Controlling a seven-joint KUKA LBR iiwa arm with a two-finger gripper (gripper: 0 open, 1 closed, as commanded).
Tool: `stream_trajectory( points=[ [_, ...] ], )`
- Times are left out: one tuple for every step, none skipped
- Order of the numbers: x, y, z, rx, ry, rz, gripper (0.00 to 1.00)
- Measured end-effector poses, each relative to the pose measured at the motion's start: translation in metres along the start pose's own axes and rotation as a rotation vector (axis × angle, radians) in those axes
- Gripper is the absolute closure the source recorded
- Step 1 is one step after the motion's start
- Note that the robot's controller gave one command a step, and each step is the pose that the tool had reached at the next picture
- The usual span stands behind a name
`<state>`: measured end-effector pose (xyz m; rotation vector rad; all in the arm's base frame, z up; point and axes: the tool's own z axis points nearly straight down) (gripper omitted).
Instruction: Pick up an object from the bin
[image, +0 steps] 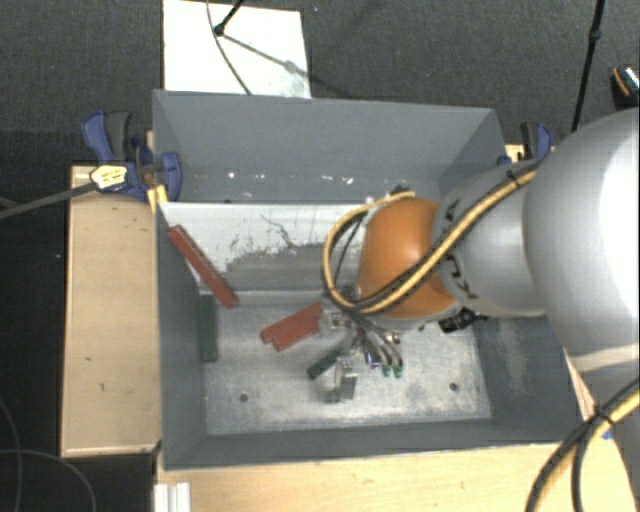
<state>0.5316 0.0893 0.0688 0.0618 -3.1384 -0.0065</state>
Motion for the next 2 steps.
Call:
stream_trajectory(
  points=[
    [-0.002,-0.005,-0.002,0.003,-0.005,0.005,1.0],
    [0.012,-0.009,-0.144,0.004,-0.012,-0.056,1.0]
  ],
)
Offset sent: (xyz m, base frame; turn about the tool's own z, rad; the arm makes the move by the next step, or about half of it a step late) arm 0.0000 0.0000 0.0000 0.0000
